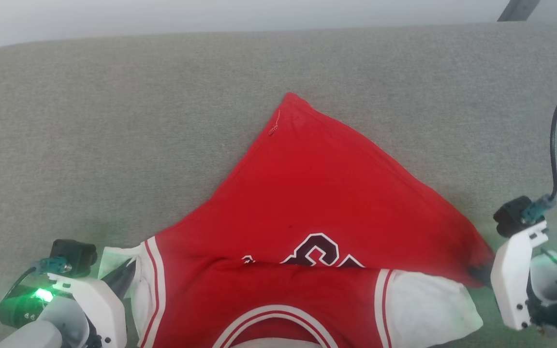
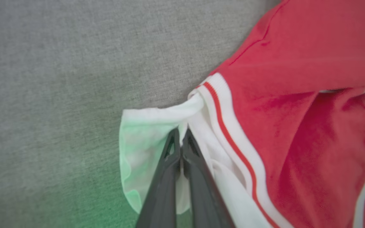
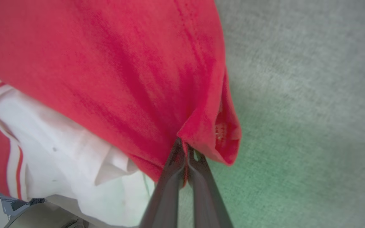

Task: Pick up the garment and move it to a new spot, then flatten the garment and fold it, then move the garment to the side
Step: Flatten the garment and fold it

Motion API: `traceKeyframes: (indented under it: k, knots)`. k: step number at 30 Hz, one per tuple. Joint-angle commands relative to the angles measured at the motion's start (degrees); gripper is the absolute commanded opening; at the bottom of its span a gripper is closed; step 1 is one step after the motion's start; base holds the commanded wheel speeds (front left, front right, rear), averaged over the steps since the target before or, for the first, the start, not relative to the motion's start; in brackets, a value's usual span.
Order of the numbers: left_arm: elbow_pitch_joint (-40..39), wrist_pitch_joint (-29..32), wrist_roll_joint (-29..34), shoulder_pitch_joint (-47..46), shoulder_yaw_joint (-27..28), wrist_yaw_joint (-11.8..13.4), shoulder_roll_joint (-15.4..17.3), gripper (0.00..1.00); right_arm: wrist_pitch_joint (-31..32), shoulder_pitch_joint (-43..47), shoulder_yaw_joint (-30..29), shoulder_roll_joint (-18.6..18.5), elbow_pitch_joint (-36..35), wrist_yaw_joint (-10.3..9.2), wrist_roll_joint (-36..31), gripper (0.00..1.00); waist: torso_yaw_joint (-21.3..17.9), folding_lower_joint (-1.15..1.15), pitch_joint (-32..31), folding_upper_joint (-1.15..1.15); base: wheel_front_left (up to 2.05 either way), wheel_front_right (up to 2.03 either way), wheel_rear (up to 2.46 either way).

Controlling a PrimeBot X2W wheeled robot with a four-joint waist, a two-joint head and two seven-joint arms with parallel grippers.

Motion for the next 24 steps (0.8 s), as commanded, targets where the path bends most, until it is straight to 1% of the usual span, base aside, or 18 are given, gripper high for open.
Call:
traceKeyframes:
  k: [1, 5, 6, 7, 11, 17, 18, 22, 24]
  knots:
    - [-0.1, 0.26, -0.54, 0.32, -0.01, 0.34, -0.05, 0.0, 1.34, 2.71, -0.25, 1.09, 0.24, -0.1, -1.17, 0.0, -0.29, 0.0, 0.19, 0.0, 0.0, 0.0, 0.0]
    - [-0.03, 0.41, -0.47, -0.25, -0.15, 0.06, -0.23, 0.0, 1.65, 6.08, -3.39, 4.74, -0.87, -0.1, -4.39, 0.0, -0.65, 0.0, 0.67, 0.0, 0.0, 0.0, 0.0]
    - [0.09, 0.41, -0.42, -0.37, -0.22, -0.01, -0.34, 0.0, 1.63, 6.54, -3.99, 5.5, -1.0, -0.1, -5.28, 0.36, -0.7, 0.0, 0.75, 0.0, 0.0, 0.0, 0.0]
    - [0.23, 0.39, -0.37, -0.43, -0.25, -0.07, -0.46, 0.0, 1.33, 6.86, -4.83, 6.32, -1.15, -0.09, -6.04, 1.0, -0.76, 0.0, 0.81, 0.0, 0.0, 0.0, 0.0]
    - [0.75, 0.38, -0.42, -0.48, -0.55, -0.48, -0.83, 0.0, 2.46, 7.37, -7.5, 7.97, -3.32, -0.12, -7.56, 1.0, -0.84, 0.0, 0.77, 0.0, 0.0, 0.0, 0.0]
    - [1.17, 0.36, -0.02, -0.7, -0.99, -0.73, -1.32, 0.0, 4.1, 7.08, -11.47, 7.92, -11.35, -0.1, -8.13, 1.0, -0.3, 0.0, 0.22, 0.0, 0.0, 0.0, 0.0]
    - [1.17, 0.36, -0.02, -0.7, -0.99, -0.73, -1.32, 0.0, 4.1, 7.08, -11.47, 7.92, -11.35, -0.1, -8.13, 1.0, -0.3, 0.0, 0.22, 0.0, 0.0, 0.0, 0.0]
    - [1.14, 0.65, 0.36, -1.22, -1.42, -0.79, -1.74, 0.0, 5.22, 5.06, -12.98, 7.84, -16.39, -0.1, -8.99, 1.0, 0.75, 0.0, -0.14, 0.0, 0.0, 0.0, 0.0]
    - [1.09, 0.81, 0.58, -1.57, -1.75, -0.95, -2.11, 0.0, 5.84, 3.94, -12.86, 7.98, -17.74, -0.1, -9.29, 1.0, 1.52, 0.0, -0.2, 0.0, 0.0, 0.0, 0.0]
